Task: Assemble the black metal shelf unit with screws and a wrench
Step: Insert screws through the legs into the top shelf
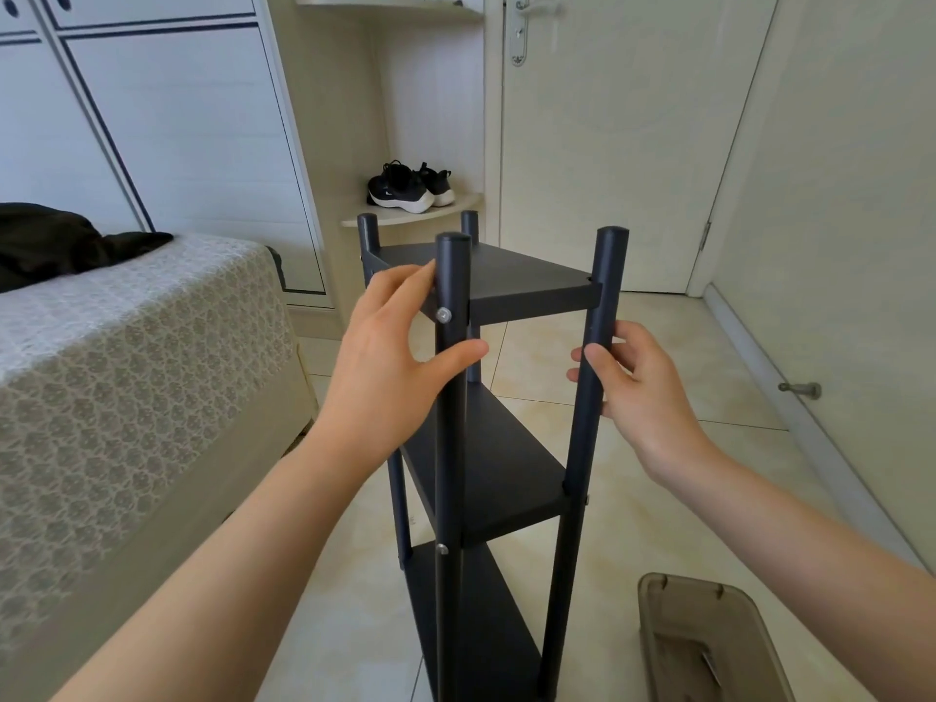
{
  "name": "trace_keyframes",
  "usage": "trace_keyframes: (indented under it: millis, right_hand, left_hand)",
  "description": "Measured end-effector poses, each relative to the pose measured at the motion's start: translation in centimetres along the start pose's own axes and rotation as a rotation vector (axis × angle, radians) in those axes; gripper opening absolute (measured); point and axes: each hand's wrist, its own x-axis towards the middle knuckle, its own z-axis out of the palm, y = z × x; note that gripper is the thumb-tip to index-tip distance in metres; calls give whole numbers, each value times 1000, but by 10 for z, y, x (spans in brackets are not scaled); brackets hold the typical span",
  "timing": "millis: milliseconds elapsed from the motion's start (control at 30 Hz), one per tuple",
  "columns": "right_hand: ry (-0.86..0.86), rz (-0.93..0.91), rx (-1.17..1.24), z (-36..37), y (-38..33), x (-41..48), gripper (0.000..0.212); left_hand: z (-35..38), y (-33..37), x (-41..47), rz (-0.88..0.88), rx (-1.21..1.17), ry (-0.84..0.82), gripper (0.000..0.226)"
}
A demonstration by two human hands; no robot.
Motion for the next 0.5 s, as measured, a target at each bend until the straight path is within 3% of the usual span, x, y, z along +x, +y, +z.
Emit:
trace_keyframes:
  millis: [300, 500]
  right_hand:
    - [3, -17, -17, 2, -2, -8, 22]
    - [-63, -50, -71, 6, -5, -13, 27]
  left_hand:
    - [0, -12, 7, -92, -89, 27, 71]
    - [-2, -28, 8, -194, -133, 75, 58]
